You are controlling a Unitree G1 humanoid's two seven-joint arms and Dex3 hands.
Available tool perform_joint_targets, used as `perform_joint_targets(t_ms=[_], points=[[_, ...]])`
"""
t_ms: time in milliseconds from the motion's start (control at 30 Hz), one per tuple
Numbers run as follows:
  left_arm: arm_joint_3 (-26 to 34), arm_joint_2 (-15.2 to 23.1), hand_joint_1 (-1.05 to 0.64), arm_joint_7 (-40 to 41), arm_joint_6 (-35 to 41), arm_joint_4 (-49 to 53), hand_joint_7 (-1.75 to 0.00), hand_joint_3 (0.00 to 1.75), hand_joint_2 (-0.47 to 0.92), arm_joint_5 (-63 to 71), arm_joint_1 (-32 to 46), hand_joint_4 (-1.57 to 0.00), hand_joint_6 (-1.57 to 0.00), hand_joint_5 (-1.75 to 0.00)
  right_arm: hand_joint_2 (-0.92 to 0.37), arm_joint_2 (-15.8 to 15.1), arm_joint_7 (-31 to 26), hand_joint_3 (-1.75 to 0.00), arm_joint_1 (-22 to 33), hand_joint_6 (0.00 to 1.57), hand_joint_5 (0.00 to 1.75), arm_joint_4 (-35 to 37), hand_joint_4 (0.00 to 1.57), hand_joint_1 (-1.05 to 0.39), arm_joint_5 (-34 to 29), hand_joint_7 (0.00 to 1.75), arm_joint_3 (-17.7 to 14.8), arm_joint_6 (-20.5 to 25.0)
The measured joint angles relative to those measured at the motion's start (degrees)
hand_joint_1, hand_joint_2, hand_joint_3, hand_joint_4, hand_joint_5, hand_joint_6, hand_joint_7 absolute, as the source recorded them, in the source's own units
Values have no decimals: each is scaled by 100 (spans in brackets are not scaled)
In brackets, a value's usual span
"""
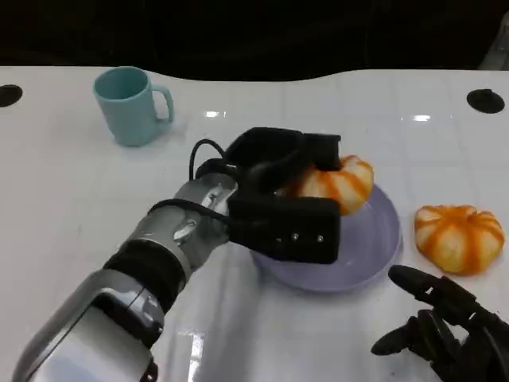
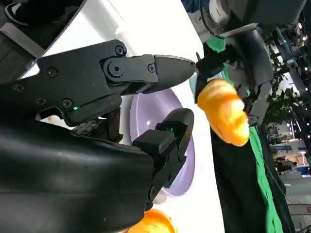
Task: Grasp the bread from the table and place it into the plate.
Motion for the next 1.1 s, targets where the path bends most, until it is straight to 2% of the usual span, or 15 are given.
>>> perform_joint_targets(t_ms=[33, 67, 100, 167, 233, 267, 300, 333, 367, 433, 500, 667, 867, 933, 1100], points=[[-13, -11, -19, 9, 10, 36, -164, 92, 67, 6, -14, -85, -69, -175, -92, -1, 0, -33, 1, 90, 114, 0, 69, -74, 0, 38, -1, 0], [-25, -32, -18, 21, 57, 103, -137, 81, 70, 12, -40, -82, -72, -175, -92, -1, 1, -34, 1, 90, 114, 0, 69, -74, 0, 38, 0, 0], [-30, -53, -18, 20, 91, 186, -126, 77, 71, 13, -66, -81, -74, -175, -92, -1, 1, -34, 2, 90, 114, 0, 69, -74, -2, 38, 1, 0], [-19, -91, -20, -1, 143, 314, -71, 35, 85, -19, -86, -68, -80, -166, -92, -1, -1, -34, 7, 91, 114, -2, 69, -74, -6, 38, 2, 0], [11, -111, -20, -146, 141, 430, -55, 22, 91, -68, -109, -65, -84, -165, -92, 0, -2, -34, 8, 91, 114, -3, 69, -74, -7, 38, 5, 0], [22, -114, -20, -199, 141, 453, -53, 20, 91, -83, -111, -64, -85, -164, -92, 0, -2, -34, 10, 91, 114, -3, 69, -74, -7, 38, 5, 0], [27, -117, -23, -220, 140, 472, -47, 20, 92, -103, -115, -51, -77, -156, -92, 0, -3, -34, 11, 91, 114, -3, 69, -74, -7, 38, 5, 0], [31, -118, -29, -237, 140, 484, -31, 23, 92, -132, -122, -41, -63, -113, -92, 0, -3, -34, 11, 91, 114, -3, 69, -74, -7, 38, 5, 0], [21, -117, -33, -255, 139, 495, -17, 25, 92, -133, -137, -41, -56, -75, -92, 0, -6, -34, 12, 91, 114, -4, 69, -74, -11, 38, 5, 0], [-38, -105, -44, -292, 136, 530, -6, 25, 92, -76, -179, -31, -44, -44, -92, 0, -29, -34, 12, 90, 114, -10, 69, -74, -20, 37, 6, -1], [-129, -92, -52, -385, 181, 561, -2, 25, 92, 11, -227, -25, -37, -30, -92, 0, -33, -35, 14, 90, 114, -12, 69, -74, -24, 37, 7, -1], [-230, -61, -66, -537, 310, 589, 0, 35, 92, 69, -268, -22, -34, -22, -92, -1, -31, -35, 15, 90, 114, -12, 69, -74, -15, 37, 6, -1], [-225, 133, -68, -655, 253, 363, -3, 40, 92, 57, -268, -26, -39, -23, -92, -2, -32, -34, 15, 91, 115, -11, 69, -74, -19, 37, 5, -11], [-208, 207, -65, -753, 235, 238, -6, 39, 92, 7, -248, -33, -47, -26, -92, -2, -31, -34, 13, 91, 115, -11, 69, -74, -18, 37, 5, -12], [89, 637, -61, -1355, -34, -610, -8, 38, 92, -370, -52, -43, -57, -30, -92, -13, -27, -35, 1, 90, 115, -1, 69, -74, -19, 37, -4, -19]])
